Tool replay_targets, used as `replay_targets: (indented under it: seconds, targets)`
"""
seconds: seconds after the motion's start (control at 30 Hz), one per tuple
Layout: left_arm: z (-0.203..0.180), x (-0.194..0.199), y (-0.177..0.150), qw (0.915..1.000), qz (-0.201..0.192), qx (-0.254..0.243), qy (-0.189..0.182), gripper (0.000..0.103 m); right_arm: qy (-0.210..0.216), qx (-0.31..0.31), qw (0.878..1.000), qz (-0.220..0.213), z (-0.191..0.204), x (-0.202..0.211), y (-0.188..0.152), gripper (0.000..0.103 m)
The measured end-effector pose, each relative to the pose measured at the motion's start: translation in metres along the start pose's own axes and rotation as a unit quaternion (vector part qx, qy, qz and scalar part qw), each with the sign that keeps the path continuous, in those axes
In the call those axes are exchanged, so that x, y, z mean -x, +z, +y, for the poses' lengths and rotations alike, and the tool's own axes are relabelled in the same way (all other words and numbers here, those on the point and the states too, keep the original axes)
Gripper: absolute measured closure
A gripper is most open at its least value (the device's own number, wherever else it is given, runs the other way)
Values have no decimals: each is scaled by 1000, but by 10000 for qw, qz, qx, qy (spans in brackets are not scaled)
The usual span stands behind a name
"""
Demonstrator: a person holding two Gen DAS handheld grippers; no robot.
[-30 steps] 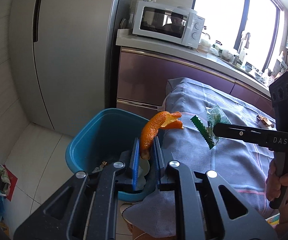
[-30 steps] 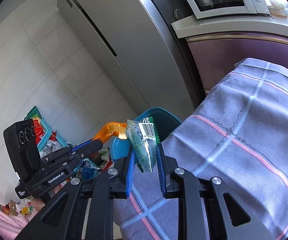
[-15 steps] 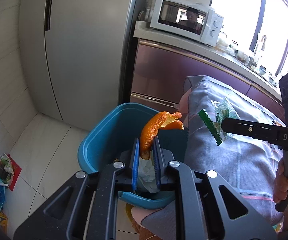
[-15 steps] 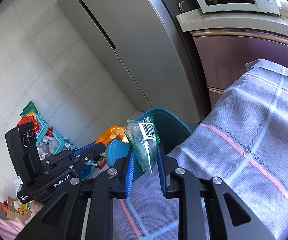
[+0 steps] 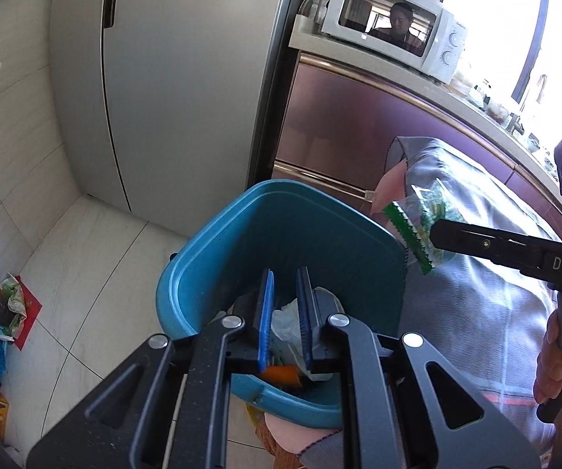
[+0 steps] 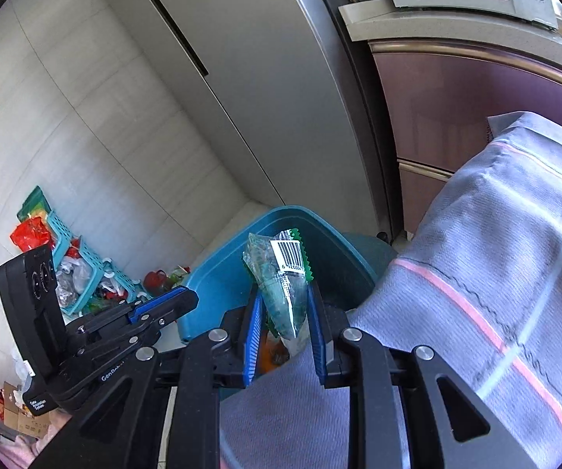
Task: Collect trash
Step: 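Open the left gripper to drop the peel while the right gripper drops the wrapper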
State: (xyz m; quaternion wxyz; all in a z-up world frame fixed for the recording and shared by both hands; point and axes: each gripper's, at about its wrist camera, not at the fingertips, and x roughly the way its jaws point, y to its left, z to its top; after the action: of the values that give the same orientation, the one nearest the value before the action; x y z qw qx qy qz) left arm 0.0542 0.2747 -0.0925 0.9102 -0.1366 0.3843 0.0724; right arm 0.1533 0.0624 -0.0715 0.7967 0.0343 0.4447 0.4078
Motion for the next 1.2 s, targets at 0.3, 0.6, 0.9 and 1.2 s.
replay_targets:
  seconds: [0.3, 0.6, 0.9, 1.2]
  targets:
    - [5, -15, 1, 9998, 121, 152, -45, 91, -69, 139, 9994, 320, 10, -34, 11, 74]
    - [8, -10, -1, 9997, 59, 214, -79, 87, 24, 13, 9995, 330, 10, -40, 11, 61]
    - [2, -4, -4, 9997, 18, 189, -152, 83, 82, -221, 9995, 212, 1, -33, 10, 53]
    - [0, 5, -6, 9997, -21, 153, -203, 80, 199, -193, 9995, 134, 2, -25, 8, 53]
